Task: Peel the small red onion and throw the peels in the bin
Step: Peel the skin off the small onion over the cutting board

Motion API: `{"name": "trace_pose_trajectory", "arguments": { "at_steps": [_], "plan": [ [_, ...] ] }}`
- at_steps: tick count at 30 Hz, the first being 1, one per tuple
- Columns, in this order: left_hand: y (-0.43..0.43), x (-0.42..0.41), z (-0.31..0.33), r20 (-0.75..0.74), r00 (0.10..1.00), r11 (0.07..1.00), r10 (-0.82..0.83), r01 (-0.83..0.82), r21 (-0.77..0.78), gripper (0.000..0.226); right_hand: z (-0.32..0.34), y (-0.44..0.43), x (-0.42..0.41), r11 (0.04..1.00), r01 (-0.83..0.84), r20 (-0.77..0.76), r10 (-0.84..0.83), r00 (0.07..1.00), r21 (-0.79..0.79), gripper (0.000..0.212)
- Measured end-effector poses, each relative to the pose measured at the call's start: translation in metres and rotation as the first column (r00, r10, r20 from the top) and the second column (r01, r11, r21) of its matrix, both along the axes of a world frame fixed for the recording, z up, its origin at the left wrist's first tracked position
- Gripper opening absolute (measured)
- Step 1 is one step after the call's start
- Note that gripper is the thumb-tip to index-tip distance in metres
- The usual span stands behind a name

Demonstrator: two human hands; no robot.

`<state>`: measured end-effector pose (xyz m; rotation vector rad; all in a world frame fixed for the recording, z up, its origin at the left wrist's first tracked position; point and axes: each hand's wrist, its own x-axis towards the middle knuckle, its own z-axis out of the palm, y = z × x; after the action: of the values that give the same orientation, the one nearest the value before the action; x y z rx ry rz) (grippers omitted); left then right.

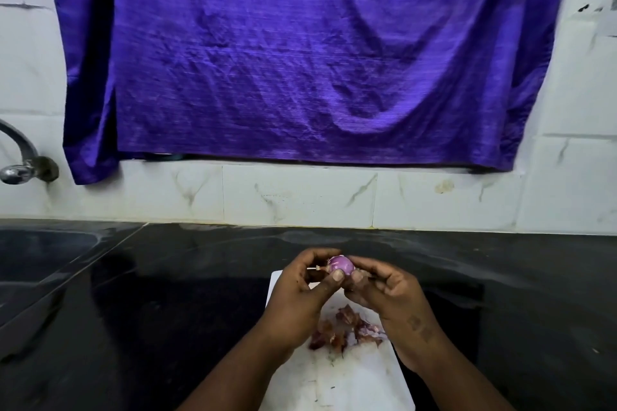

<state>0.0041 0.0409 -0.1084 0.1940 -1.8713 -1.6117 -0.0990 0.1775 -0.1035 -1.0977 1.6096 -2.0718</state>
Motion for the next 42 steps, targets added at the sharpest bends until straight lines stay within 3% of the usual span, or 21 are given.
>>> {"name": "trace_pose_trajectory", "arguments": {
  "at_steps": [4, 10, 14, 17, 20, 22, 25, 28, 30, 36, 42],
  "plan": [
    [0.0, 0.001, 0.001, -0.033, 0.999, 0.998, -0.027, 0.029, 0.062, 0.024, 0.0, 0.001, 0.001, 0.998, -0.032, 0.049, 0.034, 0.998, -0.052, 0.028],
    [0.002, 0.001, 0.003, -0.05, 0.994, 0.985, -0.099, 0.105, 0.136, 0.028, -0.002, 0.0, -0.003, 0.992, 0.113, 0.047, -0.11, 0.993, -0.062, 0.02],
    [0.004, 0.001, 0.002, -0.07, 0.985, 0.97, -0.158, 0.168, 0.174, 0.028, -0.001, 0.002, -0.005, 0.99, 0.113, 0.091, -0.105, 0.99, -0.081, 0.019],
    [0.006, 0.004, 0.005, -0.086, 0.975, 0.952, -0.204, 0.218, 0.213, 0.033, 0.0, 0.004, -0.006, 0.996, 0.042, 0.267, -0.02, 0.964, -0.078, 0.014],
    [0.006, 0.006, 0.007, -0.072, 0.969, 0.941, -0.236, 0.246, 0.234, 0.036, -0.001, 0.003, -0.007, 0.99, -0.077, 0.516, 0.126, 0.848, -0.115, 0.02],
    [0.005, 0.006, 0.005, -0.047, 0.973, 0.951, -0.226, 0.231, 0.206, 0.036, -0.002, 0.003, -0.009, 0.995, -0.091, 0.555, 0.097, 0.826, -0.039, 0.022],
    [0.004, 0.005, 0.005, -0.057, 0.982, 0.961, -0.178, 0.186, 0.204, 0.037, -0.002, 0.005, -0.01, 0.992, 0.017, 0.427, -0.07, 0.902, 0.125, 0.016],
    [0.001, 0.005, 0.008, -0.087, 0.991, 0.98, -0.1, 0.113, 0.165, 0.038, -0.001, 0.012, -0.008, 0.962, 0.085, 0.087, -0.111, 0.99, 0.26, 0.013],
    [0.0, 0.005, 0.008, -0.07, 0.996, 0.991, -0.051, 0.059, 0.119, 0.041, -0.003, 0.012, -0.008, 0.92, 0.095, -0.06, -0.078, 0.995, 0.381, 0.023],
    [0.0, 0.004, 0.004, -0.046, 0.998, 0.999, 0.036, -0.034, 0.037, 0.042, -0.004, 0.01, -0.008, 0.85, 0.201, -0.297, -0.055, 0.953, 0.488, 0.02],
    [0.0, 0.002, 0.004, -0.061, 0.986, 0.986, 0.155, -0.158, -0.047, 0.044, -0.001, 0.01, -0.004, 0.861, 0.194, -0.314, -0.042, 0.948, 0.47, 0.024]
  ]
}}
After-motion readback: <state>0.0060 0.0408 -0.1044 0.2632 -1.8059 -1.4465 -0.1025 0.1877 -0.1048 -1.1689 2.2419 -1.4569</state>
